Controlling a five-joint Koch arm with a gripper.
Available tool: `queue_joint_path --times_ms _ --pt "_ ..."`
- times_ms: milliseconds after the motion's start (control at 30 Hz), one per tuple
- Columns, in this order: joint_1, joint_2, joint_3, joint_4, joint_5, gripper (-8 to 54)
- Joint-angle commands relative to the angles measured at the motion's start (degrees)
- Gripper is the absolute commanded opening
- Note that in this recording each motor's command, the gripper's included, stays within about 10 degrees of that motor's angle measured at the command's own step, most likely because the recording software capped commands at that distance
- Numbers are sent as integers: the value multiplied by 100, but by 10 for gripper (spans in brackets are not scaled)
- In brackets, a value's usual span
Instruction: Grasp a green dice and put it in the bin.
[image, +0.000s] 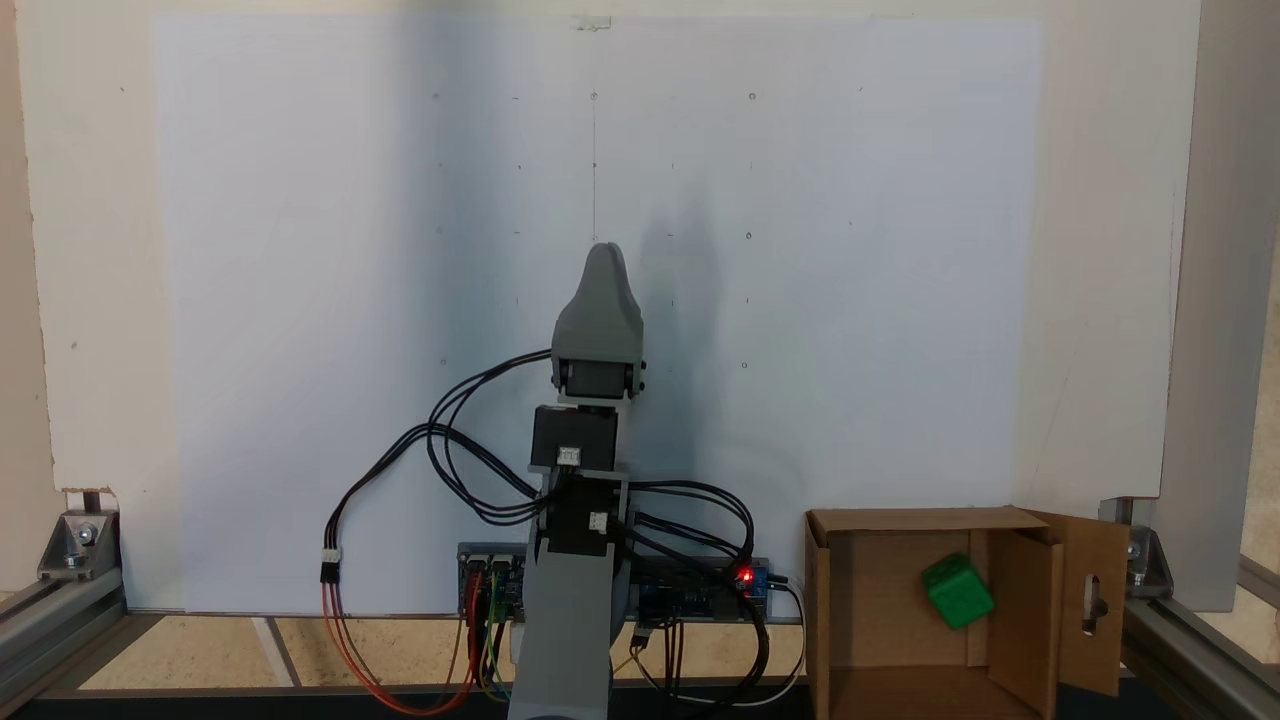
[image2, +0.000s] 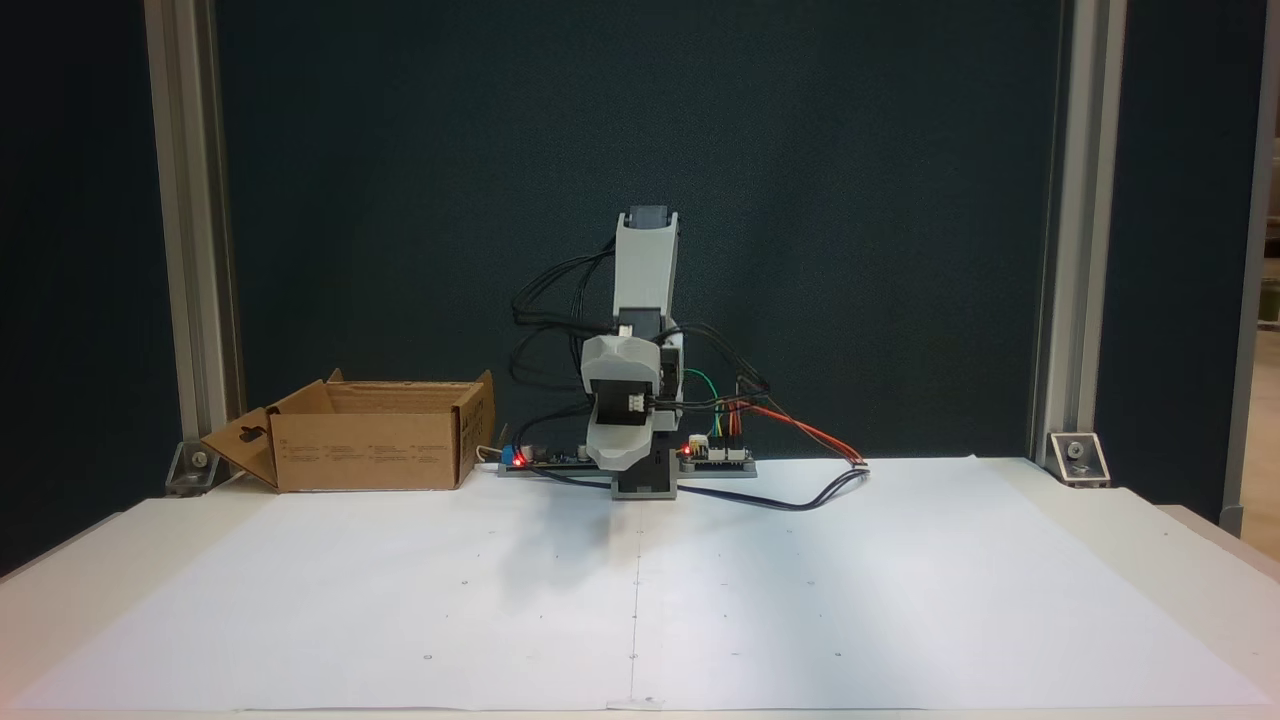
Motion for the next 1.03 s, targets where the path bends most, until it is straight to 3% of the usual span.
queue_joint_path --times_ms 0,300,1000 --pt "0 642 53 -947 -281 425" --pt "26 642 580 -2962 -272 445" --pt "18 624 580 -2927 -255 446"
